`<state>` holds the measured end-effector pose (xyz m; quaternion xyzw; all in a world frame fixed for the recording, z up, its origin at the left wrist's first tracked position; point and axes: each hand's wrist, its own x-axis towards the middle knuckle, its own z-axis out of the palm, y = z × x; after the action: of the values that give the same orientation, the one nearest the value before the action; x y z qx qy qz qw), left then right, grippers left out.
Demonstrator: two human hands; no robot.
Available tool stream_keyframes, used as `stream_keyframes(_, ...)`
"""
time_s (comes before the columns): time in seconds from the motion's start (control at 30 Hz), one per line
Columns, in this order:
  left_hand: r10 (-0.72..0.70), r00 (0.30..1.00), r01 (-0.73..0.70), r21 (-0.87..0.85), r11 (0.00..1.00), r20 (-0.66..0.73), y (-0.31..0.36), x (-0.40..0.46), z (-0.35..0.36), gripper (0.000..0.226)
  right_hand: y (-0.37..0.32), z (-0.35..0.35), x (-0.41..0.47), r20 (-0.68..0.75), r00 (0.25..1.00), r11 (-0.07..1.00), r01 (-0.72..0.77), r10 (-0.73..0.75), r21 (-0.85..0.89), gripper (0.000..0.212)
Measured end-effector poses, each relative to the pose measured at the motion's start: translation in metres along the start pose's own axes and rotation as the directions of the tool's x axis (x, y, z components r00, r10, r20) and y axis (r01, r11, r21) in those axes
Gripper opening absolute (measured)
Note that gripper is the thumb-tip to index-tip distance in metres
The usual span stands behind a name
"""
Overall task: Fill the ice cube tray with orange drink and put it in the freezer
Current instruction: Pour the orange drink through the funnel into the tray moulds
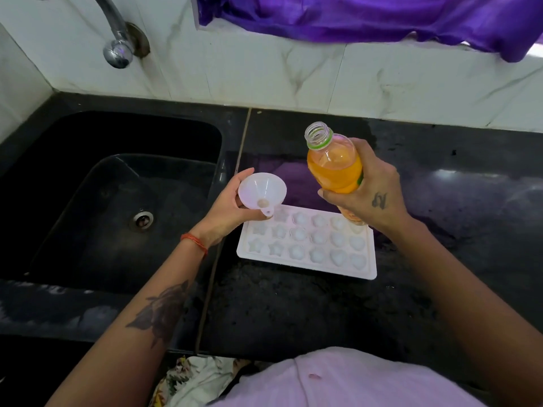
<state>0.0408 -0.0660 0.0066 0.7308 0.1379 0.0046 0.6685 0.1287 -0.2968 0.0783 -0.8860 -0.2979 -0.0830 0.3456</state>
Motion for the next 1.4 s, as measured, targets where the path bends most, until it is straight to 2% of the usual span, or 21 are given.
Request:
stream_keyframes(0.27, -0.012, 1.000, 0.010, 0.066, 0.998, 0.027, 0.000, 0.000, -0.010, 0.093, 0.007, -0.003, 0.003, 0.142, 0.989, 0.971, 0.074, -0.042, -0.228, 0.075)
stream_keyframes(0.53, -0.016, 0.998, 0.014, 0.026, 1.000, 0.057, 0.007, -0.002, -0.012, 0.087, 0.012, 0.000, 0.007, 0.257, 0.964, 0.936, 0.144, -0.061, -0.320, 0.071)
stream_keyframes(0.83, -0.042, 0.994, 0.039, 0.027, 0.999, 0.101, 0.012, 0.002, -0.016, 0.081, 0.011, 0.005, 0.012, 0.311, 0.946, 0.881, 0.220, -0.088, -0.420, 0.066)
stream_keyframes(1.03, -0.061, 0.987, 0.063, -0.008, 0.998, 0.150, 0.013, 0.005, -0.020, 0.086, 0.011, 0.012, 0.016, 0.315, 0.944, 0.841, 0.246, -0.096, -0.482, 0.066)
stream_keyframes(1.4, -0.048, 0.986, 0.051, -0.016, 0.999, 0.162, 0.017, 0.005, -0.018, 0.085, 0.008, 0.013, 0.019, 0.344, 0.933, 0.823, 0.278, -0.109, -0.495, 0.068)
